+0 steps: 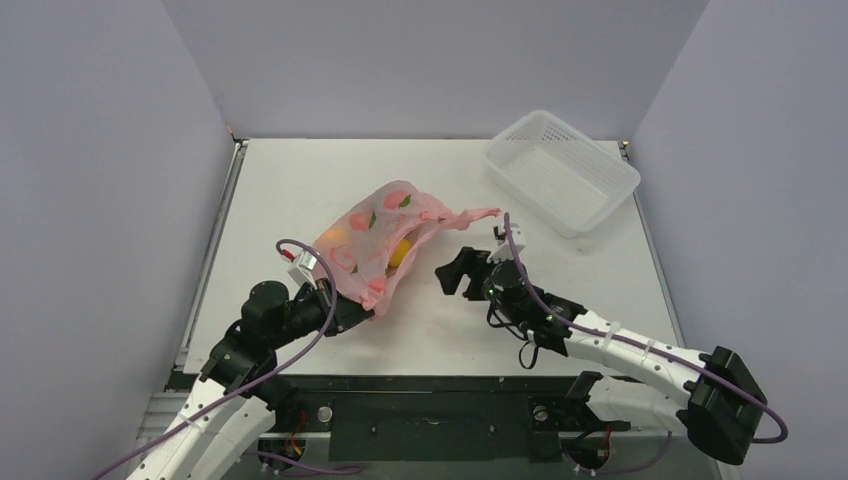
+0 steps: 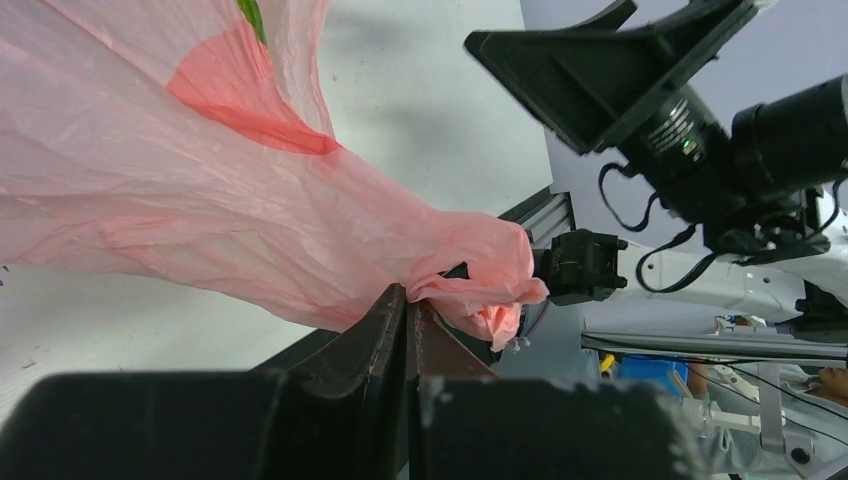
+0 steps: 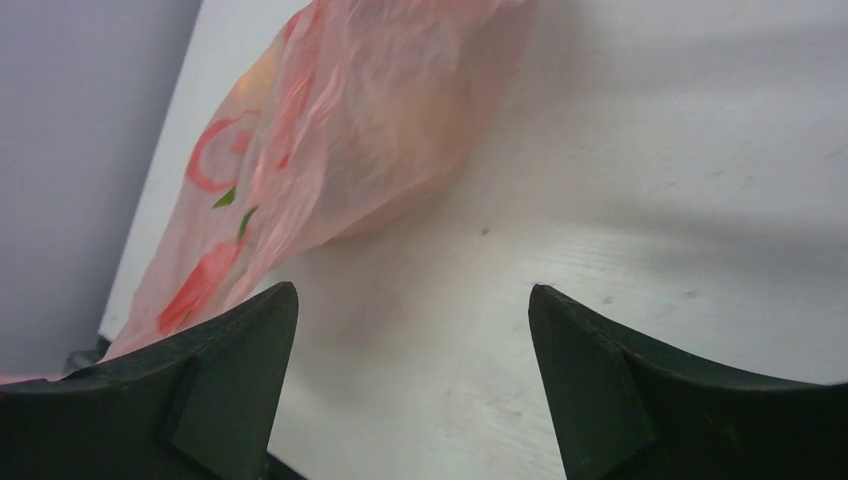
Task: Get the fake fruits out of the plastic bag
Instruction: Adjust the plastic bag at the center of the board.
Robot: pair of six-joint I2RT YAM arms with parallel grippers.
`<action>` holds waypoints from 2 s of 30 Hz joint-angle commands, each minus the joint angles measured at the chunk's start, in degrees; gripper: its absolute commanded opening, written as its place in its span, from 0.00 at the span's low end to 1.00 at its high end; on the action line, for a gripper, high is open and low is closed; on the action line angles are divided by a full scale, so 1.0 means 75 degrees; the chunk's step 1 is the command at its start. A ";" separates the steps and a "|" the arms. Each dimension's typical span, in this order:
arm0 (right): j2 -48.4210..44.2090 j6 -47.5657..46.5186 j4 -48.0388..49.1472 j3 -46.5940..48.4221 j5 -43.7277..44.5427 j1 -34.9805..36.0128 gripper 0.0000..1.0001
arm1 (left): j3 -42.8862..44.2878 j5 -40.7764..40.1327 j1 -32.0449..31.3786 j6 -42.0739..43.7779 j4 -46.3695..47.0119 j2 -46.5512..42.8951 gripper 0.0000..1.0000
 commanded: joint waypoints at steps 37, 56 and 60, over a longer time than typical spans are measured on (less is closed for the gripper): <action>0.3855 0.1385 0.4291 0.0238 0.0890 0.1921 0.00 | 0.5618 -0.1764 -0.0083 0.3677 -0.3331 0.3521 0.73; 0.3341 0.1324 0.4258 0.0020 0.1038 0.1910 0.00 | 0.4933 -0.2327 -0.0130 0.4427 0.0204 0.7970 0.51; 0.3328 0.1309 0.4267 -0.0038 0.1007 0.1921 0.00 | 0.5605 -0.3005 -0.0094 0.4726 0.0009 0.8595 0.13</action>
